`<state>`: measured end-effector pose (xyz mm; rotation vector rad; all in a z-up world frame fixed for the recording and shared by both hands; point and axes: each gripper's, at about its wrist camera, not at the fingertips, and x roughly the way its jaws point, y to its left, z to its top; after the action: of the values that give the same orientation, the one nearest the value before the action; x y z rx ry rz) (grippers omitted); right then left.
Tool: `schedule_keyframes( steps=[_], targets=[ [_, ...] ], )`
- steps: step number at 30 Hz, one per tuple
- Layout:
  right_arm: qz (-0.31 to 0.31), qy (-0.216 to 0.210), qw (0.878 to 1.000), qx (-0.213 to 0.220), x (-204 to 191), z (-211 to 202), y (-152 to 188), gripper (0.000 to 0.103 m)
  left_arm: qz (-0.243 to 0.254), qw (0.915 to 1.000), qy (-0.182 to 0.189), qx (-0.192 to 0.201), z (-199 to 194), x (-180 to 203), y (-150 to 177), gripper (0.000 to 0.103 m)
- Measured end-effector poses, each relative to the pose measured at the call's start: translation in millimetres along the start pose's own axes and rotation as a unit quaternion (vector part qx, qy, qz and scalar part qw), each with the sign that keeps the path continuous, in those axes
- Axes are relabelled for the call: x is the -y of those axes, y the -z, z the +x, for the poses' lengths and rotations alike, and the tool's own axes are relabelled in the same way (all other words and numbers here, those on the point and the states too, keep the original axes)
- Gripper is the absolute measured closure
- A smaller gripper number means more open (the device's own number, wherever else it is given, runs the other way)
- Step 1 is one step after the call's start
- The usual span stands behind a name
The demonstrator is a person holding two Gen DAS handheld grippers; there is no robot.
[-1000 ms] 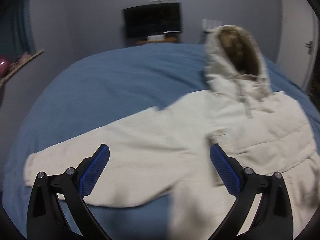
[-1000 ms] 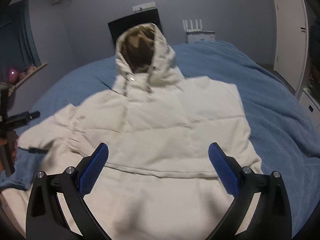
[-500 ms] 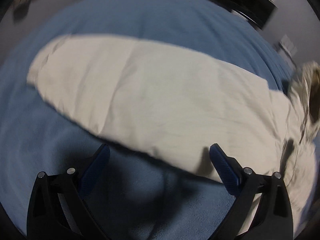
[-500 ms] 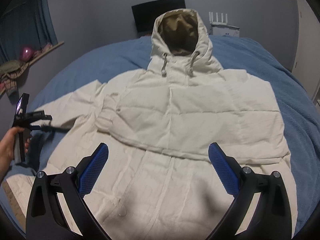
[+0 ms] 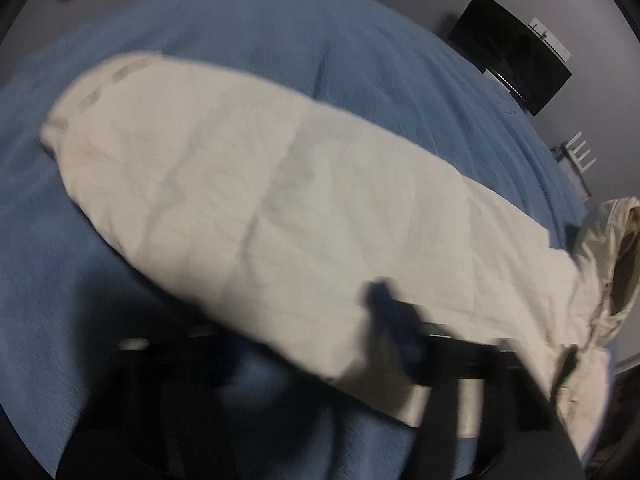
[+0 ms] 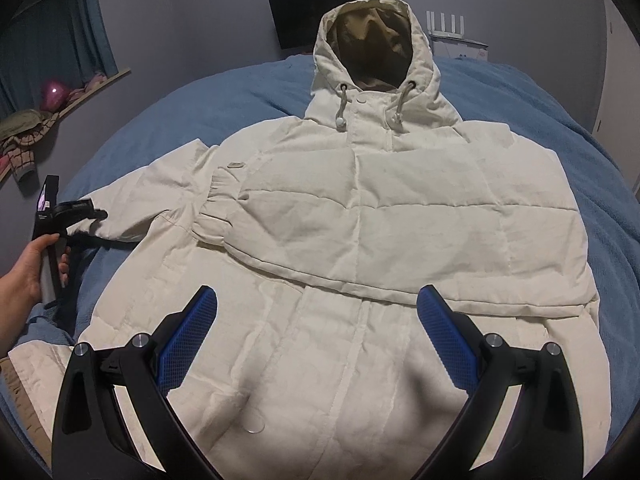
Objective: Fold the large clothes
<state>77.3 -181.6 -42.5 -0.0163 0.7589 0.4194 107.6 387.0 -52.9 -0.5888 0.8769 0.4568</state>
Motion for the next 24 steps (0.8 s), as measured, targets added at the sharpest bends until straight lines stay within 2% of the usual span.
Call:
schedule_keyframes(
  steps=[3, 7, 10, 17, 24],
  targets=[
    [-0.003, 0.001, 1.0, 0.001, -1, -1, 0, 0.007, 0.006, 0.9995, 0.001, 0.031, -16, 3, -4, 0.088],
    [0.0, -0.004, 1.0, -0.002, -1, 0, 1, 0.007, 0.044, 0.9952, 0.009, 0.087, -50, 16, -10, 0.092],
    [-0.001, -0.005, 1.0, 0.002, 0, -3, 2, 0.007, 0.096, 0.987, 0.012, 0.129, -71, 39, -12, 0.094],
    [0.0, 0.002, 1.0, 0.01, 8, -11, 4, 0.007, 0.188, 0.9627, 0.04, 0.19, -111, 101, 3, 0.096],
    [0.023, 0.012, 1.0, 0.018, 31, -17, 4, 0.007, 0.274, 0.9272, 0.09, 0.239, -148, 164, 36, 0.097]
  ],
)
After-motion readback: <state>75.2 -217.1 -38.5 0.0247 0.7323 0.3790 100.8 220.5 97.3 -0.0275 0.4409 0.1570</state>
